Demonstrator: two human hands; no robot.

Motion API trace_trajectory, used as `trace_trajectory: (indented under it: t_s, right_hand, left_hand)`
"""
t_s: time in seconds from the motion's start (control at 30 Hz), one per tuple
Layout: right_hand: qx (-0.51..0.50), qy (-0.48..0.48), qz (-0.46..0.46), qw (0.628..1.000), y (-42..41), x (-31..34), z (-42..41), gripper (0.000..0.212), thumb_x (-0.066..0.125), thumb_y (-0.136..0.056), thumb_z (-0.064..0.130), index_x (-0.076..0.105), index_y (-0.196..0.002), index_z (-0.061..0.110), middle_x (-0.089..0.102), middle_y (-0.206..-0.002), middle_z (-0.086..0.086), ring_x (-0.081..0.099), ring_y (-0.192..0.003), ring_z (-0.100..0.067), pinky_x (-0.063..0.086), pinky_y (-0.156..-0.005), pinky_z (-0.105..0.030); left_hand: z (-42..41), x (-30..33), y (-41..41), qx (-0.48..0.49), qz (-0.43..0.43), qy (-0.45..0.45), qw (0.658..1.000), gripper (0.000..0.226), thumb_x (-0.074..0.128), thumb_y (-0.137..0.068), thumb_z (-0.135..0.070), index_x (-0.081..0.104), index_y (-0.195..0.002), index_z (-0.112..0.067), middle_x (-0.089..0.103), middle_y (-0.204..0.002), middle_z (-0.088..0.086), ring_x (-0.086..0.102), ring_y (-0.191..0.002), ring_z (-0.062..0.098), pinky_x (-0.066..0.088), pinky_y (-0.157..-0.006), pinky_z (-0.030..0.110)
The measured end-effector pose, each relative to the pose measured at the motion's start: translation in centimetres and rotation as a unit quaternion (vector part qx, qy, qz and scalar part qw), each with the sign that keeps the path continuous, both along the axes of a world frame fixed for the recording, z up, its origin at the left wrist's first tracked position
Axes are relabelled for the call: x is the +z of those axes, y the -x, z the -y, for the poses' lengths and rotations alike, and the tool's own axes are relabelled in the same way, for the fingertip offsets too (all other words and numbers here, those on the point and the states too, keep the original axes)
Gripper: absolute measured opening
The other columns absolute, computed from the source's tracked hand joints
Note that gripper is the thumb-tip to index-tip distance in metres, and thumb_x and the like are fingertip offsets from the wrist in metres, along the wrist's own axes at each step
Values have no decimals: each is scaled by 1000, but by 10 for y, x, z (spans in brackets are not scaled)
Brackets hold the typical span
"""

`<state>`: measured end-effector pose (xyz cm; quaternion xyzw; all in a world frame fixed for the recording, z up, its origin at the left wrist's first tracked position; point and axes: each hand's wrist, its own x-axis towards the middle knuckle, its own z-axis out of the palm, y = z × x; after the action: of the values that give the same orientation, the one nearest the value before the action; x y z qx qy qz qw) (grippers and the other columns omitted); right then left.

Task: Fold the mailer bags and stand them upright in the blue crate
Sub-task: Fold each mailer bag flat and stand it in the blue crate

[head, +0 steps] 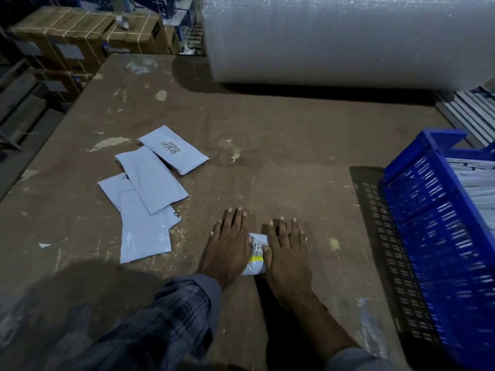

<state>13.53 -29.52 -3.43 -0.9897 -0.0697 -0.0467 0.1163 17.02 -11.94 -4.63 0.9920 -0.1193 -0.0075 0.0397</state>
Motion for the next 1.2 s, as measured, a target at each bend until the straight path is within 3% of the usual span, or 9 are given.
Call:
trace_trajectory:
  t_s: [0.13, 0.23, 0.43, 0.63, 0.93, 1.1, 1.2]
  right_hand:
    - [35, 30, -107, 993, -30, -7, 16, 66, 22, -103, 40, 30, -160, 7, 21, -167, -23, 14, -153, -52, 19, -123, -62]
    - [-29, 17, -116, 993, -53, -9, 18, 78, 3, -106, 53, 30, -158, 1, 19, -165, -29, 14, -151, -55, 17, -123, -64]
    - [-83, 61, -13, 995, -42, -5, 1, 63, 29, -104, 42, 36, -159, 11, 15, -169, -25, 5, -158, -43, 10, -128, -53]
    - [-85, 74, 5, 994, -41, -6, -5, 60, 31, -106, 36, 33, -159, 8, 13, -169, -27, 6, -158, -43, 13, -127, -54]
    - [-95, 90, -9, 991, -51, -8, -9, 60, 28, -105, 33, 32, -160, 7, 16, -168, -27, 6, -158, -43, 14, -126, -54]
    - [-89, 94, 1, 992, -57, -6, -11, 60, 25, -105, 31, 34, -158, 4, 19, -167, -28, 11, -157, -44, 17, -125, -55]
    - [-86, 82, 2, 993, -62, -6, -11, 61, 23, -105, 31, 36, -157, 3, 20, -166, -28, 13, -157, -44, 20, -125, -55]
  left_hand:
    - [0, -1, 3, 2, 1, 0, 1000, 66, 21, -108, -39, 28, -164, -4, 26, -172, 15, 21, -159, 35, 30, -124, 52]
    - [1, 0, 6, -7, 8, 9, 1000, 65, 23, -108, -38, 28, -164, -4, 25, -172, 16, 21, -159, 37, 29, -124, 53]
    - [0, -1, 8, -11, 23, -10, 1000, 65, 18, -110, -38, 28, -164, -3, 24, -172, 17, 20, -159, 37, 25, -126, 53]
    - [4, -2, 7, 0, 25, -2, 1000, 65, 14, -111, -36, 28, -163, -1, 23, -173, 17, 19, -160, 37, 26, -125, 55]
    - [11, -8, 1, 28, 23, 4, 999, 65, 23, -108, -35, 25, -164, -2, 20, -173, 17, 17, -161, 37, 24, -125, 55]
    - [16, -8, -2, 55, 30, -4, 998, 65, 42, -107, -33, 28, -163, -3, 25, -171, 16, 22, -159, 35, 27, -124, 52]
    - [19, -9, -5, 68, 29, 22, 997, 63, 31, -106, -30, 30, -161, 0, 30, -169, 18, 27, -158, 36, 32, -122, 53]
